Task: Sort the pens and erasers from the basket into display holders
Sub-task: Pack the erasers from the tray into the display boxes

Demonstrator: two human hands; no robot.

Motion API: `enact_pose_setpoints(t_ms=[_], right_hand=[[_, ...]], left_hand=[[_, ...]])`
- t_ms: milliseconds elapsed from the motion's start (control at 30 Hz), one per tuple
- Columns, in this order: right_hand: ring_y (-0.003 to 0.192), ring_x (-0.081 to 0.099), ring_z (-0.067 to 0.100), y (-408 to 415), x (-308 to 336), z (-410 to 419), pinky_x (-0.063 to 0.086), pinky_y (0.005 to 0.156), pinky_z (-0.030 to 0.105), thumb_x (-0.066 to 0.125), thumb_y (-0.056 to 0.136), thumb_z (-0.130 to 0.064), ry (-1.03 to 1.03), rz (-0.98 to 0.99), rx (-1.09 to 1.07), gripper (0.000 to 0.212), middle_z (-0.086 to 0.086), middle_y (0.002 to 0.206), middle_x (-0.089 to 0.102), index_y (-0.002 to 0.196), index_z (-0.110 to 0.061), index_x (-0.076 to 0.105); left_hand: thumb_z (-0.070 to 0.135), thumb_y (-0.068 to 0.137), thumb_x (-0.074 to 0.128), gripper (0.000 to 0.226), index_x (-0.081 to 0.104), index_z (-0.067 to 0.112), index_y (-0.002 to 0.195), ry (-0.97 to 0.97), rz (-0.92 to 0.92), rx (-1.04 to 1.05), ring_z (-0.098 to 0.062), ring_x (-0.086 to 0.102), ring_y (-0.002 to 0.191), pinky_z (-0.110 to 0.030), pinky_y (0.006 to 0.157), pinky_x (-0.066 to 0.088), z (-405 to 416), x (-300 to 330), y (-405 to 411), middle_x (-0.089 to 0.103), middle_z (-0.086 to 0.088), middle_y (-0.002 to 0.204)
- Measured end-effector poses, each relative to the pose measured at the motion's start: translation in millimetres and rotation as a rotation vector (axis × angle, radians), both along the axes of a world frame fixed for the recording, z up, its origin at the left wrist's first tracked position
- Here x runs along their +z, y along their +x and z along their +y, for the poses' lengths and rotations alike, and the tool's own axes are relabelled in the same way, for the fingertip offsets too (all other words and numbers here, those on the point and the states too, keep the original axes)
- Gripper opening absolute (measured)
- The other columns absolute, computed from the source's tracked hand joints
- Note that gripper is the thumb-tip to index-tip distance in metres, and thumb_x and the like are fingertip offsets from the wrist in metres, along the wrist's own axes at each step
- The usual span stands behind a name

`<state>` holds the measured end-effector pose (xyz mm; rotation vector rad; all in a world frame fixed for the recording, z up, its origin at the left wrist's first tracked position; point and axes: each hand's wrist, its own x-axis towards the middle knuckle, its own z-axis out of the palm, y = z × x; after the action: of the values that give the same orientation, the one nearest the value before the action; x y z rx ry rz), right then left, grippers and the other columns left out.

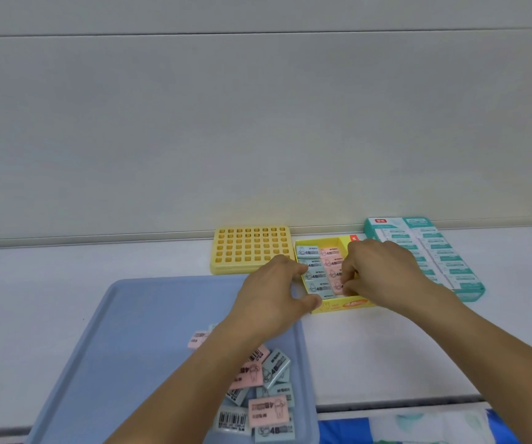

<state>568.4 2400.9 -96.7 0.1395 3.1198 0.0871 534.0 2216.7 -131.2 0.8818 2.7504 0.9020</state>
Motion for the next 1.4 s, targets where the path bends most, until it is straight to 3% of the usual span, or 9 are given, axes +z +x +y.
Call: enact_pose_setpoints(t_ms=[167,333,433,533,633,733,967,1167,1400], right_hand=[[0.079,0.058,0.012,1,-2,2,0.039,0.059,0.026,0.073,0.079,-0.037,-0.059,-0.016,-0.008,0.007,-0.012,0.09,0.064,0.084,-0.032,0.072],[0.083,0.055,0.012,12,8,3,0.044,0.068,0.03,0.068,0.085,-0.04,-0.178,0.063,-0.016,0.014,-0.014,0.088,0.054,0.098,-0.035,0.071],[0.076,0.055,0.005,20,18,-22,0.047,0.071,0.031,0.072,0.083,-0.03,-0.461,0.157,0.159,0.005,-0.013,0.08,0.058,0.087,-0.031,0.075],[0.072,0.056,0.0,23,22,-62,0.044,0.066,0.02,0.076,0.081,-0.028,-0.651,-0.003,0.359,0.003,-0.015,0.071,0.061,0.082,-0.025,0.077],[0.065,0.057,0.008,14,7,-90,0.043,0.058,0.03,0.066,0.083,-0.052,-0.447,-0.098,0.342,0.033,-0.004,0.068,0.064,0.073,-0.021,0.073],[0.061,0.06,0.013,6,-3,-101,0.044,0.054,0.034,0.064,0.078,-0.065,-0.494,-0.217,0.276,0.048,0.0,0.065,0.067,0.068,-0.018,0.071],[0.068,0.063,0.007,7,-12,-102,0.056,0.07,0.039,0.075,0.076,-0.046,-0.658,-0.154,0.258,0.028,-0.008,0.072,0.068,0.075,-0.019,0.07],[0.065,0.056,0.003,19,-16,-83,0.05,0.063,0.027,0.072,0.083,-0.039,-0.744,0.053,0.261,0.023,-0.005,0.072,0.064,0.072,-0.023,0.061],[0.061,0.053,0.001,21,-4,-46,0.046,0.058,0.016,0.081,0.076,-0.022,-1.08,0.104,0.197,0.016,-0.01,0.069,0.064,0.073,-0.021,0.065]], left_hand=[[0.046,0.085,0.069,0.054,0.055,0.027,0.134,-0.008,-0.042,-0.039,-0.007,0.053,0.105,-0.025,0.09,0.043,-4,9,-2,0.056,0.012,0.122],[0.031,0.089,0.069,0.022,0.07,0.034,0.111,0.178,-0.091,0.024,0.005,0.061,0.092,-0.017,0.082,0.046,-62,36,-14,0.068,0.021,0.109],[0.031,0.084,0.074,0.013,0.073,0.04,0.094,0.117,-0.2,0.005,0.007,0.062,0.092,-0.007,0.073,0.043,-106,39,-13,0.07,0.025,0.097],[0.036,0.079,0.078,0.018,0.072,0.039,0.096,0.014,-0.246,0.004,0.008,0.06,0.094,-0.006,0.071,0.042,-129,30,-7,0.069,0.02,0.099],[0.042,0.078,0.077,0.023,0.066,0.037,0.098,-0.028,-0.231,0.042,0.008,0.058,0.092,-0.006,0.072,0.041,-131,21,-3,0.064,0.016,0.099],[0.048,0.072,0.08,0.038,0.062,0.039,0.105,-0.066,-0.27,0.052,0.006,0.057,0.095,-0.014,0.081,0.045,-132,19,-1,0.06,0.018,0.102],[0.037,0.07,0.087,0.03,0.071,0.034,0.095,-0.06,-0.32,-0.002,0.004,0.059,0.087,-0.016,0.077,0.05,-146,20,-3,0.064,0.015,0.096],[0.04,0.066,0.088,0.034,0.063,0.018,0.076,-0.048,-0.286,0.099,0.001,0.049,0.055,-0.015,0.051,0.039,-139,15,-3,0.062,0.011,0.066],[0.025,0.083,0.076,0.011,0.069,0.02,0.076,0.226,-0.31,0.227,-0.005,0.055,0.061,-0.018,0.058,0.044,-133,16,-6,0.066,0.0,0.068]])
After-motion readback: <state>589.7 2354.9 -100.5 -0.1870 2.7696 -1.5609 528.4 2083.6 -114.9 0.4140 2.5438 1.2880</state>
